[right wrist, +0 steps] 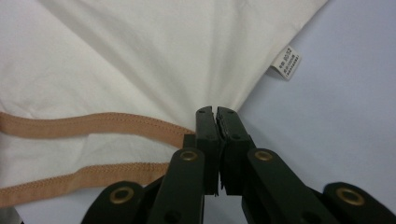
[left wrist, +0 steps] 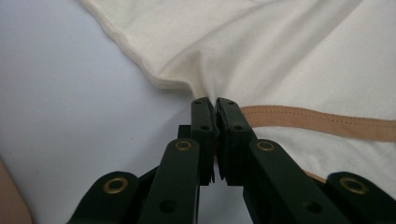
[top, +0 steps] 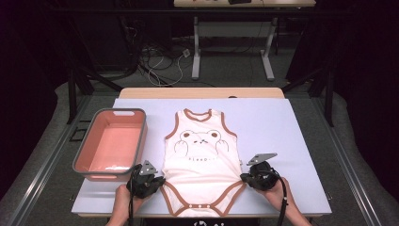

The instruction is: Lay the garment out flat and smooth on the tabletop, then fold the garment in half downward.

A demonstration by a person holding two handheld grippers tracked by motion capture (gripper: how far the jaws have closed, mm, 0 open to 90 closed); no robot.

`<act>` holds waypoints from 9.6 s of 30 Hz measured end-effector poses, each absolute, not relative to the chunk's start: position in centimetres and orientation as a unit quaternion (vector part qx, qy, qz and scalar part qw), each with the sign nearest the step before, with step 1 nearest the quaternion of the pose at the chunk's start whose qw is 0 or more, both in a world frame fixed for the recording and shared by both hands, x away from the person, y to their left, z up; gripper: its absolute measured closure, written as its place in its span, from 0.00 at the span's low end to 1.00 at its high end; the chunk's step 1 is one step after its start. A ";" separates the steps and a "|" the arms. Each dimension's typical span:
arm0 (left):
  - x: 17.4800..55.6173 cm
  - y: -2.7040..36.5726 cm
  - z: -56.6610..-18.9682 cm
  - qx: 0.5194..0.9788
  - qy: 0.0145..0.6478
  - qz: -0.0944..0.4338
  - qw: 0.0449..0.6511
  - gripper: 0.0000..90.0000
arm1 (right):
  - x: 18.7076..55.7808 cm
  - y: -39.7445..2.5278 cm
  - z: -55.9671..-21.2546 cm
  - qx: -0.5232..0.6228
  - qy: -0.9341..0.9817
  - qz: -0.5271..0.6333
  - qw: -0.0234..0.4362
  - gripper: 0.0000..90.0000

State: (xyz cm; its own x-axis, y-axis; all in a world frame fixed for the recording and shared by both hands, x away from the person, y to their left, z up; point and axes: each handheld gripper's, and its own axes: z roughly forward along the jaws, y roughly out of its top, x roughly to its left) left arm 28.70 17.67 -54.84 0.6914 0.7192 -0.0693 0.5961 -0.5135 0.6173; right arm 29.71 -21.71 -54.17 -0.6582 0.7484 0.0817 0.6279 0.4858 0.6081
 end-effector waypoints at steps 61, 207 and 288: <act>30.1 15.7 -52.8 0.840 0.385 0.173 0.342 0.08 | 33.1 -21.3 -53.4 0.387 0.832 0.369 0.150 0.05; 39.2 13.4 -51.4 0.741 0.463 0.297 0.385 0.96 | 38.7 -21.0 -51.1 0.391 0.788 0.408 0.245 0.94; 34.6 13.3 -54.3 0.854 0.381 0.172 0.309 0.00 | 35.2 -19.2 -53.6 0.380 0.838 0.364 0.146 0.14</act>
State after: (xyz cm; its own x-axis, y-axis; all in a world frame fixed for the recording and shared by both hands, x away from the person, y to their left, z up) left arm 34.62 13.28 -54.28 0.6497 0.7580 0.0580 0.5448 -0.5175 0.6599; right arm 35.21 -19.18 -53.65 -0.6684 0.7431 0.0323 0.5306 0.4459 0.7208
